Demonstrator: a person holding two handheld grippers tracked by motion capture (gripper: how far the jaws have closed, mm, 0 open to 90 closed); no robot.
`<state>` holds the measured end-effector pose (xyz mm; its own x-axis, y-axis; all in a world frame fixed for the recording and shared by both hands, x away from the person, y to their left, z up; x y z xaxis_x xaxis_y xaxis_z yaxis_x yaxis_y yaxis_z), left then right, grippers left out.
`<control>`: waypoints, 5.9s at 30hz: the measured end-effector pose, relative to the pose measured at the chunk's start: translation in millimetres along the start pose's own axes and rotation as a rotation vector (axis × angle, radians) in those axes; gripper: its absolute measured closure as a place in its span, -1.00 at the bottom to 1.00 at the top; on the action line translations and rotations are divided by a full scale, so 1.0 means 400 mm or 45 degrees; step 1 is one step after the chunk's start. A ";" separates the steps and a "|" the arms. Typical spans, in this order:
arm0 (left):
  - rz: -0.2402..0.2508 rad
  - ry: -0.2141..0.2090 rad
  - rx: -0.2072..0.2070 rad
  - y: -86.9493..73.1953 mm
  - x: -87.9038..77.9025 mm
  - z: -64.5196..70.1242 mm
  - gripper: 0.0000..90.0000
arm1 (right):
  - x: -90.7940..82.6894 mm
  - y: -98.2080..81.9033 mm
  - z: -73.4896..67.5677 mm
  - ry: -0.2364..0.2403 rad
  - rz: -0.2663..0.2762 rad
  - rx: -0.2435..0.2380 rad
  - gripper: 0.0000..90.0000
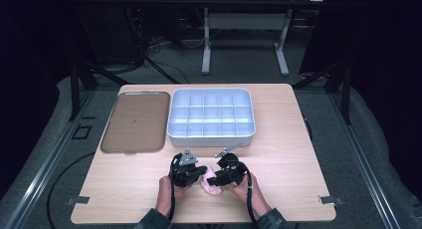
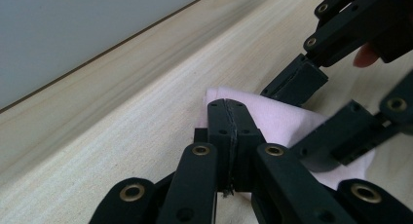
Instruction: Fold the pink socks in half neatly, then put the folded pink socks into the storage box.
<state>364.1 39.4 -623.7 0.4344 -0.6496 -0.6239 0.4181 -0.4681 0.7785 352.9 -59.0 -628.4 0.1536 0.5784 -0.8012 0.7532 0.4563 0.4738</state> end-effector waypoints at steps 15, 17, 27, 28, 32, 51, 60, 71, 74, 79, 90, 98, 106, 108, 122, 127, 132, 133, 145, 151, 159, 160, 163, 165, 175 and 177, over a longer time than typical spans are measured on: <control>0.039 0.093 -0.148 -0.065 -0.099 -0.070 -0.08 | -0.001 -0.003 0.000 -0.042 -0.003 -0.023 0.35; 0.038 0.105 -0.169 -0.085 -0.111 -0.085 -0.23 | -0.001 -0.004 -0.001 -0.042 -0.001 -0.022 0.35; -0.009 0.204 -0.193 -0.159 -0.149 -0.135 -0.56 | 0.000 -0.004 -0.005 -0.023 0.002 -0.024 0.47; -0.017 0.213 -0.185 -0.161 -0.151 -0.139 -0.59 | 0.000 -0.005 -0.005 -0.019 -0.003 -0.029 0.48; -0.009 0.229 -0.186 -0.163 -0.150 -0.144 -0.61 | 0.000 -0.005 -0.006 -0.012 0.001 -0.027 0.54; -0.079 0.323 -0.069 -0.162 -0.132 -0.134 -0.67 | 0.000 -0.009 -0.002 0.008 0.041 -0.028 0.61; -0.086 0.327 -0.072 -0.161 -0.130 -0.134 -0.73 | 0.000 -0.011 -0.007 -0.001 0.079 -0.040 0.63; -0.133 0.293 -0.048 -0.164 -0.120 -0.132 -1.00 | -0.002 -0.016 -0.013 -0.032 0.125 -0.060 0.66; -0.134 0.293 -0.050 -0.164 -0.120 -0.132 -1.00 | -0.003 -0.017 -0.013 -0.031 0.130 -0.068 0.66; -0.129 0.302 -0.060 -0.163 -0.120 -0.133 -1.00 | -0.005 -0.019 -0.012 -0.017 0.167 -0.068 0.67; -0.128 0.305 -0.065 -0.163 -0.120 -0.132 -1.00 | -0.018 -0.017 -0.020 -0.009 0.251 -0.082 0.68; -0.130 0.307 -0.064 -0.164 -0.121 -0.132 -1.00 | -0.061 -0.010 -0.012 -0.016 0.319 -0.070 0.69; -0.129 0.308 -0.066 -0.164 -0.121 -0.132 -1.00 | -0.110 0.003 0.002 -0.039 0.376 -0.074 0.69; -0.129 0.308 -0.066 -0.164 -0.121 -0.132 -1.00 | -0.123 0.006 0.010 -0.049 0.388 -0.074 0.68; -0.129 0.309 -0.067 -0.164 -0.121 -0.132 -1.00 | -0.203 0.023 0.034 -0.098 0.446 -0.078 0.68; -0.130 0.309 -0.066 -0.164 -0.121 -0.132 -1.00 | -0.219 0.028 0.040 -0.112 0.454 -0.087 0.68; -0.129 0.309 -0.066 -0.164 -0.121 -0.132 -1.00 | -0.249 0.038 0.053 -0.135 0.490 -0.085 0.68; -0.130 0.309 -0.066 -0.164 -0.121 -0.132 -1.00 | -0.255 0.039 0.055 -0.140 0.489 -0.083 0.68; -0.129 0.309 -0.066 -0.164 -0.121 -0.132 -1.00 | -0.305 0.072 0.070 -0.168 0.534 -0.091 0.68; -0.127 0.305 -0.062 -0.164 -0.121 -0.131 -0.99 | -0.333 0.103 0.077 -0.184 0.561 -0.096 0.68; -0.125 0.302 -0.060 -0.164 -0.121 -0.130 -0.99 | -0.371 0.142 0.094 -0.229 0.571 -0.113 0.68; -0.125 0.303 -0.060 -0.164 -0.121 -0.130 -0.99 | -0.375 0.148 0.098 -0.235 0.575 -0.116 0.68; -0.124 0.302 -0.060 -0.164 -0.121 -0.130 -0.98 | -0.385 0.164 0.111 -0.253 0.588 -0.108 0.68; -0.125 0.303 -0.060 -0.164 -0.121 -0.130 -0.99 | -0.388 0.173 0.118 -0.260 0.593 -0.105 0.68; -0.123 0.303 -0.061 -0.164 -0.121 -0.130 -0.99 | -0.405 0.219 0.156 -0.320 0.614 -0.090 0.68; -0.124 0.302 -0.060 -0.164 -0.121 -0.130 -0.99 | -0.406 0.227 0.165 -0.333 0.613 -0.084 0.68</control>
<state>357.3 132.6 -648.1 0.5632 -0.4416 -0.6984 0.5015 -0.4891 0.7136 438.5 -155.9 -479.4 0.6307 0.5487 -0.5487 0.5186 0.2280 0.8241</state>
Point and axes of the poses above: each handheld gripper's, and its own axes: x roughly forward along the jaws, y roughly out of its top, z roughly to its right, the point moved 8 cm from there along x, roughly forward along the jaws, and after that the axes turned 4 degrees about x, right-handed, at the moved point
